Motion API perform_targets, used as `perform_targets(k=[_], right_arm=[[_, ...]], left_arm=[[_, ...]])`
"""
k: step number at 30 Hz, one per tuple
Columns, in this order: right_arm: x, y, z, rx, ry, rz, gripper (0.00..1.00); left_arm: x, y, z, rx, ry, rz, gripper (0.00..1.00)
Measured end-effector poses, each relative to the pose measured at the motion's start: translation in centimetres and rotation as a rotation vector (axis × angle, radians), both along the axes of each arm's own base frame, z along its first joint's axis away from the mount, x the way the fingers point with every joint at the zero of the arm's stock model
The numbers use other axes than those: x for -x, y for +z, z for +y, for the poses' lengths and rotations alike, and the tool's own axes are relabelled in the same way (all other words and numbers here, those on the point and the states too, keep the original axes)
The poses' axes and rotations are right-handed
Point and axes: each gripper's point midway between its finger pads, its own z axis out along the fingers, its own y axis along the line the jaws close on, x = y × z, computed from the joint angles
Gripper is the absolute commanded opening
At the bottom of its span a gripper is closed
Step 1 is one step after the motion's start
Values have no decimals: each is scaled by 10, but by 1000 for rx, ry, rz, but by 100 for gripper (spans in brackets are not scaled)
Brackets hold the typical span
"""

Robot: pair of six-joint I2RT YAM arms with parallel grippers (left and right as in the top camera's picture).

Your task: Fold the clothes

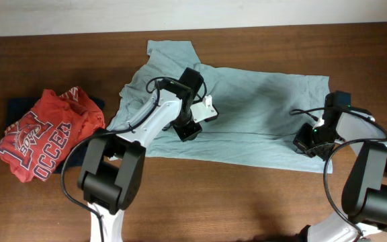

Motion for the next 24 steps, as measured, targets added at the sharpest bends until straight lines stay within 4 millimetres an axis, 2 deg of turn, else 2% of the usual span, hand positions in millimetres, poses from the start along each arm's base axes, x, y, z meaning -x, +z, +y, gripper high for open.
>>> perform_targets(k=[5,9,15,17,19,24], right_arm=[[0,0,0,7,-13,-13,4],[0,0,0,8,-16,-15,4],[1,0,-1,10,-16,-14,4],[1,0,-1,14,-16,-14,4],[1,0,-1,16,-15,-13,4],[1,0,-2,17,-15,-13,4]], left_arm=[[6,-11,3,-21,-36,34,41],[2,-13,3,-23,-58,13,41],[-37,-17,6,-80,-57,-154,39],[-48,-19,10,-112,-47,-201,33],[-57,-20,15,-146,-24,-240,33],[-63,-15,29,-232,33,-274,41]])
